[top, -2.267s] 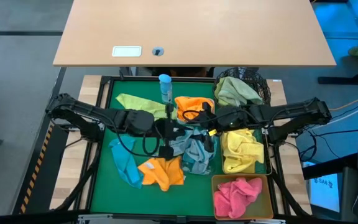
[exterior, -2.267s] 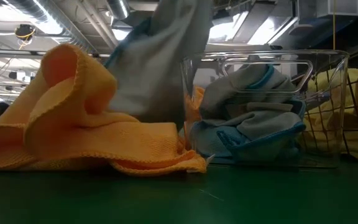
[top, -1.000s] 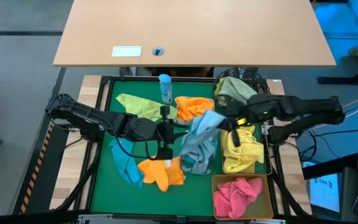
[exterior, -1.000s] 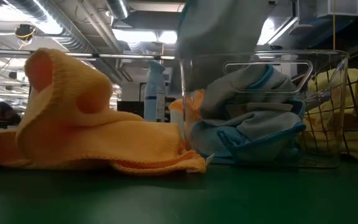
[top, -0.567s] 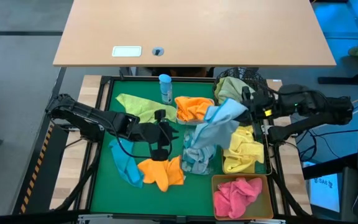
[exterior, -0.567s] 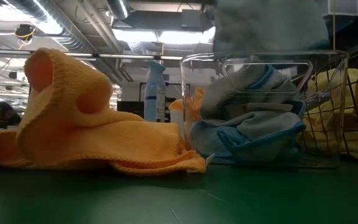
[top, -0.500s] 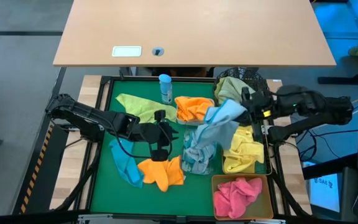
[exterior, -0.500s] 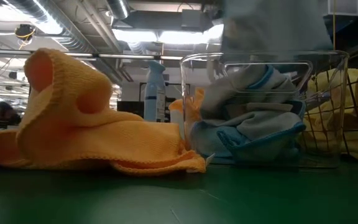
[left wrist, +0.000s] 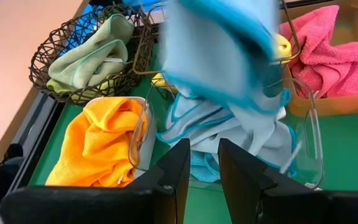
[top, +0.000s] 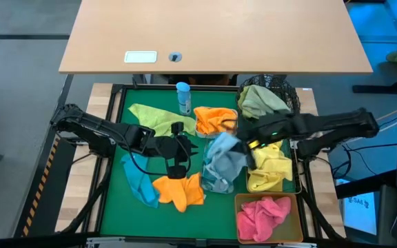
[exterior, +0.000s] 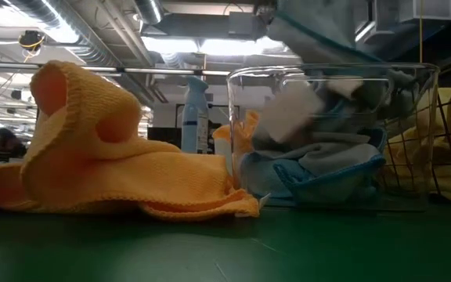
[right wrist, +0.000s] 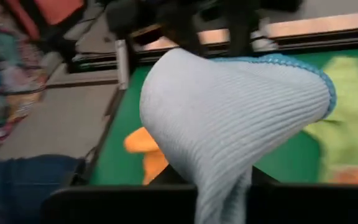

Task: Sort microfiber towel by color & place in baskets
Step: Put the blue towel into the transparent bin

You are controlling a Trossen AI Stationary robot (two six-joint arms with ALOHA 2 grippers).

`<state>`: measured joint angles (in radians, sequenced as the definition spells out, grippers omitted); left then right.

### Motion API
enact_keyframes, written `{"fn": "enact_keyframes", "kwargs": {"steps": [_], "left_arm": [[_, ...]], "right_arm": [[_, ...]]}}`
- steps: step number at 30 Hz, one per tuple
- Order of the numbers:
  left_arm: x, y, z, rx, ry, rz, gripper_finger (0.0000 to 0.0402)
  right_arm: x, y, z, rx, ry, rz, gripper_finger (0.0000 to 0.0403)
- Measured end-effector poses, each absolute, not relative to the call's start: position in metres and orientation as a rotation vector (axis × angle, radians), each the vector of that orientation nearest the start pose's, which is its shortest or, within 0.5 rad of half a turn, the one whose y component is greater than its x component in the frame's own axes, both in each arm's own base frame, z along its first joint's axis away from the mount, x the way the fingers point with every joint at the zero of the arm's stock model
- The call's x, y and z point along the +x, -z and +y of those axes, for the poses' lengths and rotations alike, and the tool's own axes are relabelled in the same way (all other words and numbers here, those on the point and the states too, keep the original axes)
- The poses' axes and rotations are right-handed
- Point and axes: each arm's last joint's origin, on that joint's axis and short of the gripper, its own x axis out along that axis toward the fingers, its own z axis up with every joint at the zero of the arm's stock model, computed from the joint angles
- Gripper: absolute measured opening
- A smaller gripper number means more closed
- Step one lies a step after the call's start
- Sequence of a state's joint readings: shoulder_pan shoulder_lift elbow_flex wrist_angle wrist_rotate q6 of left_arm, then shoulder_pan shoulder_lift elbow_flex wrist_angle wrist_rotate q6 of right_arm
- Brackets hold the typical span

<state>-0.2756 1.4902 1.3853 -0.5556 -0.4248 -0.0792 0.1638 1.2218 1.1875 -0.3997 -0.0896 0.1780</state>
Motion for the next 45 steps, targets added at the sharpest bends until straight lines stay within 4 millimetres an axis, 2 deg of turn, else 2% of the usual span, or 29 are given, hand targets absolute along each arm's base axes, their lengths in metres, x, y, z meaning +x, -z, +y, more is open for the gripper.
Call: {"fn": "enact_keyframes", "kwargs": {"steps": [3, 7, 18, 21, 28, 32, 36, 40, 45], "left_arm": [[0.314, -0.343, -0.076, 0.150, -0.168, 0.614, 0.0080], [0.314, -0.343, -0.076, 0.150, -0.168, 0.614, 0.0080], [0.314, -0.343, -0.076, 0.150, -0.168, 0.616, 0.0080], [0.314, -0.343, -0.076, 0.150, -0.167, 0.616, 0.0080], [0.314, -0.343, -0.076, 0.151, -0.168, 0.616, 0.0080], [0.314, -0.343, -0.077, 0.151, -0.167, 0.616, 0.0080], [0.314, -0.343, -0.077, 0.151, -0.167, 0.616, 0.0080], [0.314, -0.342, -0.077, 0.152, -0.167, 0.619, 0.0080], [0.314, -0.342, -0.077, 0.153, -0.167, 0.620, 0.0080]], "right_arm": [[0.283, -0.349, 0.053, 0.182, -0.320, 0.448, 0.0002], [0.302, -0.347, 0.060, 0.234, -0.478, 0.368, 0.0002], [0.303, -0.370, 0.068, 0.244, -0.784, 0.194, 0.0002], [0.303, -0.373, 0.068, 0.223, -0.799, 0.183, 0.0002], [0.301, -0.365, 0.061, 0.145, -0.733, 0.253, 0.0002], [0.301, -0.354, 0.048, 0.062, -0.601, 0.335, 0.0002], [0.298, -0.337, 0.034, -0.019, -0.411, 0.503, 0.0002], [0.289, -0.321, 0.028, -0.068, -0.235, 0.698, 0.0002], [0.286, -0.290, 0.027, -0.045, -0.204, 0.814, 0.0002]]}}
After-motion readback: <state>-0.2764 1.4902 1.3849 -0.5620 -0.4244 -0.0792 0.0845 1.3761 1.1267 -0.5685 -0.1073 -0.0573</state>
